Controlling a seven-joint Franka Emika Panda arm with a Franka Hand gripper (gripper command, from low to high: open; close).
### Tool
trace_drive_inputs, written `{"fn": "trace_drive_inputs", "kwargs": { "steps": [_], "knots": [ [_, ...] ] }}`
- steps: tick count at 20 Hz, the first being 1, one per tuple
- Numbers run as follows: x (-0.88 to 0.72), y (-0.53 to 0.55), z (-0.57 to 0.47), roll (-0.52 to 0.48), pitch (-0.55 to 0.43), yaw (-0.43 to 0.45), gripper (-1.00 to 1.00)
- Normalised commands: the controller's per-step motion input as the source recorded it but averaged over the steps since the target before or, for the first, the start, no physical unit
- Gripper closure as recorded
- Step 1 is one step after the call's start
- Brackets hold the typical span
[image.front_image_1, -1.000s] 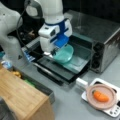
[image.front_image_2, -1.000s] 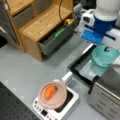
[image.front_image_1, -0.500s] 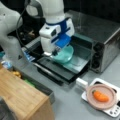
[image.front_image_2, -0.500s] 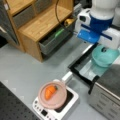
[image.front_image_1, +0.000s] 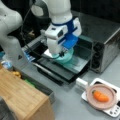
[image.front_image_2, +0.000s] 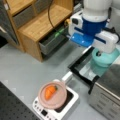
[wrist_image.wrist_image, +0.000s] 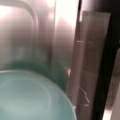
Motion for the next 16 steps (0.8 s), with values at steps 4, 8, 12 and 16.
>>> {"fn": "trace_drive_inputs", "kwargs": {
  "steps": [4,8,12,16],
  "knots": [
    [0.62,-0.23,0.25,0.019,0.252,-0.036,-1.0],
    [0.85,-0.26,0.19,-0.041,0.256,-0.054,-1.0],
    [0.96,-0.13,0.14,-0.081,0.257,-0.032,-1.0],
    [0.82,0.0,0.15,-0.101,0.258,-0.033,-1.0]
  ]
}}
